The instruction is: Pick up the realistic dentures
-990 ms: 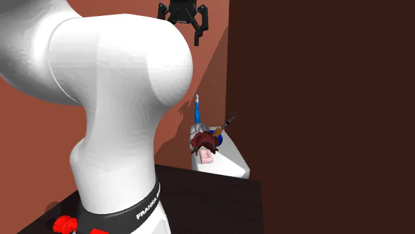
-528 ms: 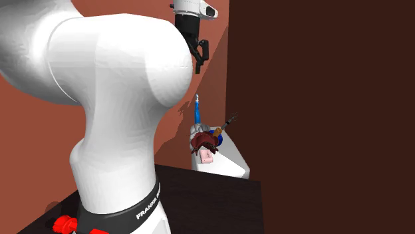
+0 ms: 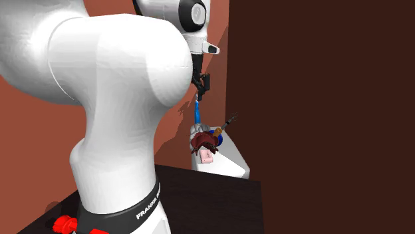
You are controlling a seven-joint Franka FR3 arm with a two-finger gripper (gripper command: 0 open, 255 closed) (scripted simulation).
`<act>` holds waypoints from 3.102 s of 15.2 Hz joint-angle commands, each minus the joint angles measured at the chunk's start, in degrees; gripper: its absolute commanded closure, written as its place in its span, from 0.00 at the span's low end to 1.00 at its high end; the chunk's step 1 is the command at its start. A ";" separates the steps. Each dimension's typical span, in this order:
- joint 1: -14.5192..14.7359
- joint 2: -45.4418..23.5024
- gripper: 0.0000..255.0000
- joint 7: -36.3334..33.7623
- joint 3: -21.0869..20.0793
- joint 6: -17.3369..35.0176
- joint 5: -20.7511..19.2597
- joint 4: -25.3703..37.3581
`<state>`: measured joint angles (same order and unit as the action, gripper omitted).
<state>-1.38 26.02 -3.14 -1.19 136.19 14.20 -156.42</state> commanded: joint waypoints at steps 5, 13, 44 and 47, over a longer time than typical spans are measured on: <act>2.91 -13.86 0.00 1.30 0.58 16.80 8.06 -0.98; 5.39 -36.73 0.00 19.33 -1.91 32.27 37.04 7.80; 4.40 -39.27 1.00 20.83 -3.21 33.26 40.26 9.92; 5.83 -36.32 1.00 16.34 -1.11 31.59 35.53 8.72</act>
<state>3.92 -11.51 14.95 -3.07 168.41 51.56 -147.18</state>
